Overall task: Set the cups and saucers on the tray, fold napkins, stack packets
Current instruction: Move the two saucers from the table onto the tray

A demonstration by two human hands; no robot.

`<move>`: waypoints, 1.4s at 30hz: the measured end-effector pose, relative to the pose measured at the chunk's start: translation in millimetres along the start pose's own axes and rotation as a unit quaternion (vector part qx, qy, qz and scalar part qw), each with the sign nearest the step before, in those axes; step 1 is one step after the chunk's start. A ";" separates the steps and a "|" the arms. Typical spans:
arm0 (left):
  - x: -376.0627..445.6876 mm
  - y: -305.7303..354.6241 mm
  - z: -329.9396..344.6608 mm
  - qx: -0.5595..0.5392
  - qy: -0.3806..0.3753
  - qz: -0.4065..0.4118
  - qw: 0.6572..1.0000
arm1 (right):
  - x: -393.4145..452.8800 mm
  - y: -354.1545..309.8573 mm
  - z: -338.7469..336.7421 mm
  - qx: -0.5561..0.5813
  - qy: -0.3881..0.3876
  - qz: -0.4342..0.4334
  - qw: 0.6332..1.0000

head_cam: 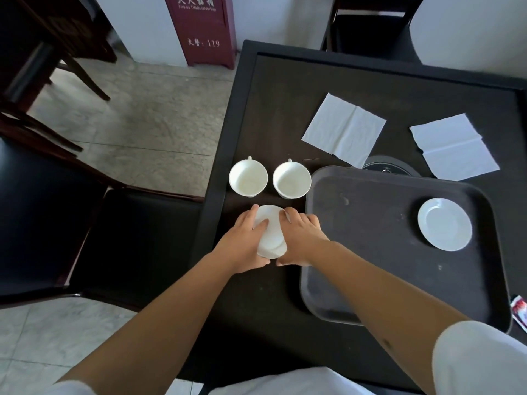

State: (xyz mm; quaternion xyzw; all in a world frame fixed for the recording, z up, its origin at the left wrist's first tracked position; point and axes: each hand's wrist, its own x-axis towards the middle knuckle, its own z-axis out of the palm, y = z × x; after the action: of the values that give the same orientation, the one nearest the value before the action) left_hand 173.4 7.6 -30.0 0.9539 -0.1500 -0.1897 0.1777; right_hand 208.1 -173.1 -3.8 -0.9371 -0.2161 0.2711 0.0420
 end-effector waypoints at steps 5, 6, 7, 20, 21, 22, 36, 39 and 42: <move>-22.2 8.6 3.6 0.003 0.020 -0.010 1.000 | -15.8 -8.4 8.5 0.002 0.010 -0.014 1.000; -28.2 10.3 4.0 0.004 0.027 -0.009 1.000 | -20.8 -11.5 11.0 0.010 0.009 -0.016 1.000; -34.0 11.7 4.3 0.005 0.034 -0.008 0.999 | -26.0 -14.6 14.0 0.026 0.005 -0.017 1.000; -93.7 62.5 4.6 0.062 0.042 0.006 0.997 | -107.2 -19.4 44.5 0.121 0.024 -0.004 0.992; -96.5 68.8 5.6 0.057 0.042 0.007 0.997 | -113.6 -16.8 45.6 0.122 0.026 -0.004 0.992; -98.9 75.3 6.7 0.054 0.043 0.009 0.998 | -120.5 -13.7 46.6 0.122 0.028 -0.004 0.992; -100.7 160.5 21.8 0.051 0.028 0.038 0.998 | -199.6 41.2 53.4 0.136 0.057 0.017 0.989; -94.8 179.8 27.8 0.048 0.028 0.037 0.998 | -212.8 57.7 50.4 0.135 0.053 0.024 0.989; -86.7 197.6 32.2 0.045 0.021 0.037 0.998 | -223.3 74.5 46.4 0.142 0.046 0.031 0.988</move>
State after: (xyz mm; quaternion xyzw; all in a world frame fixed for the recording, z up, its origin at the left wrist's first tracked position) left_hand 40.3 -147.0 47.2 0.9585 -0.1896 -0.1562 0.1444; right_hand 42.6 -337.6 51.6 -0.9393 -0.1444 0.2568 0.1761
